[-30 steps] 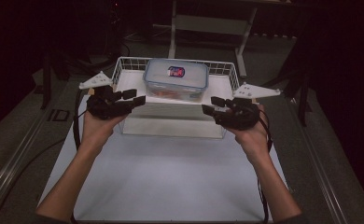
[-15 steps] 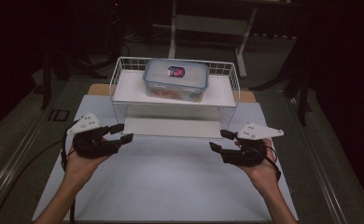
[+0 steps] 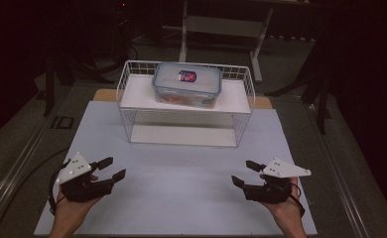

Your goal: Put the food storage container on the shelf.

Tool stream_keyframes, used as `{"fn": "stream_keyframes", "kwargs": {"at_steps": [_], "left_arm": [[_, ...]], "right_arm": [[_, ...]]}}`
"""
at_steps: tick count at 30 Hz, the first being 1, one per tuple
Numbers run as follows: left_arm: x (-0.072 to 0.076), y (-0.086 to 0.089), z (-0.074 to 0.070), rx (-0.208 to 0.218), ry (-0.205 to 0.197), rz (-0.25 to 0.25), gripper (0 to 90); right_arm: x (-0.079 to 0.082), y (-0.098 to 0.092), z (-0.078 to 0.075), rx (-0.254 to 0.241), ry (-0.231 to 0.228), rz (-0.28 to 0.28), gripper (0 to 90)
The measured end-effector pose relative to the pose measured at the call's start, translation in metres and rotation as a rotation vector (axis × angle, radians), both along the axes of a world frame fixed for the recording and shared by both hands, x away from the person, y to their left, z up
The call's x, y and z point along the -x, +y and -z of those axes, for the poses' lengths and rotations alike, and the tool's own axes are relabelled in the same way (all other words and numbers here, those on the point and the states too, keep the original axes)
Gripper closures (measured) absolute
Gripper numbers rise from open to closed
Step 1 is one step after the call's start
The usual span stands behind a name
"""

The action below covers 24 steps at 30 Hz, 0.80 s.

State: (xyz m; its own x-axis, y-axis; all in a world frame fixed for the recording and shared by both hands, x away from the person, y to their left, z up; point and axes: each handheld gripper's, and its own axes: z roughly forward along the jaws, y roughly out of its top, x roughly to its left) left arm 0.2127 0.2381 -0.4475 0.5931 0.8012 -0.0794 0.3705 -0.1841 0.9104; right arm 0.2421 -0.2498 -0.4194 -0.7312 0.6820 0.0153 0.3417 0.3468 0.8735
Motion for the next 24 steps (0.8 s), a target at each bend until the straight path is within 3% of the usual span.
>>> {"fn": "stream_keyframes", "kwargs": {"at_steps": [5,13,16,17,24], "left_arm": [[0.006,0.007,0.011,-0.008,0.007,-0.029,35.5],[0.013,0.015,0.017,-0.024,-0.015,-0.048,35.1],[0.013,0.017,0.016,-0.024,-0.033,-0.062,35.1],[0.014,0.018,0.016,-0.044,-0.055,-0.077,35.1],[0.01,0.02,0.021,-0.036,-0.041,-0.092,35.1]], "right_arm": [[0.014,-0.012,0.019,0.001,0.001,0.033,28.1],[0.017,-0.02,0.027,0.01,-0.038,0.077,28.2],[0.016,-0.023,0.031,0.015,-0.041,0.091,28.1],[0.016,-0.024,0.033,0.011,-0.048,0.098,28.1],[0.015,-0.03,0.033,-0.005,-0.063,0.116,28.2]]}}
